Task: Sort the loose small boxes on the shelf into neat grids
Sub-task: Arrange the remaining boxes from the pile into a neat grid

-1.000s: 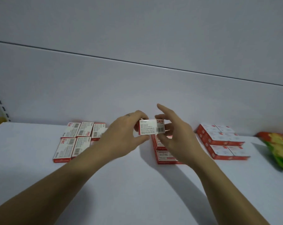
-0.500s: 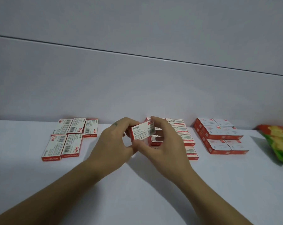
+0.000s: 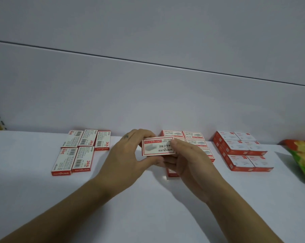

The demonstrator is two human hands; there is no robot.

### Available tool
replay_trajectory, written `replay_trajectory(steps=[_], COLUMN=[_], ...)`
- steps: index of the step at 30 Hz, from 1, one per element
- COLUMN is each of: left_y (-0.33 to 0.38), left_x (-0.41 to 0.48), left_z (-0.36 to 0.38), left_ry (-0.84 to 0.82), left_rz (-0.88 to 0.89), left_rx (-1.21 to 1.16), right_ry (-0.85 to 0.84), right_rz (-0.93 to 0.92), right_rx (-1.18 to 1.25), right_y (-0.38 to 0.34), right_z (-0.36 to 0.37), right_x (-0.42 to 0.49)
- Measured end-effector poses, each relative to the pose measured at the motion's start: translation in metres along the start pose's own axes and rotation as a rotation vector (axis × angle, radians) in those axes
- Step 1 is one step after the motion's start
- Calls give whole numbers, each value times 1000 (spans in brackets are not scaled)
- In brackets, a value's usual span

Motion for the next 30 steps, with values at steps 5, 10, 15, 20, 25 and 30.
replay_trajectory(steps=[5,10,15,20,25,30], left_y=[2,2,5,8,-2,-6], left_x=[0,3,3,-3,-2,3], left_z=[1,3,6,14,13,5], left_ry=[-26,8,15,-266,-97,-19], left_rz=[-124,-191,-250,-165,-184,-205], left_rx=[-243,-532,-694,-492,-473,-481], right_ry=[164,199,195,244,310,285], right_rz=[24,4,59,79,19,-81], right_rx=[-196,-240,-287,-265,-319,-691], right_y=[-2,-8,-2,5,2,-13], right_z=[-10,-9,2,2,0,-10], right_x=[1,-2,-3,-2,-1,-5])
Point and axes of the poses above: each hand's wrist, its own x-axis towards the middle knuckle, its own z-axis out of the palm, y = z × x, the point moved 3 cm from there along x, towards the middle knuckle, and after that the axes turned 11 degrees about -y, right-handed, at the moved point
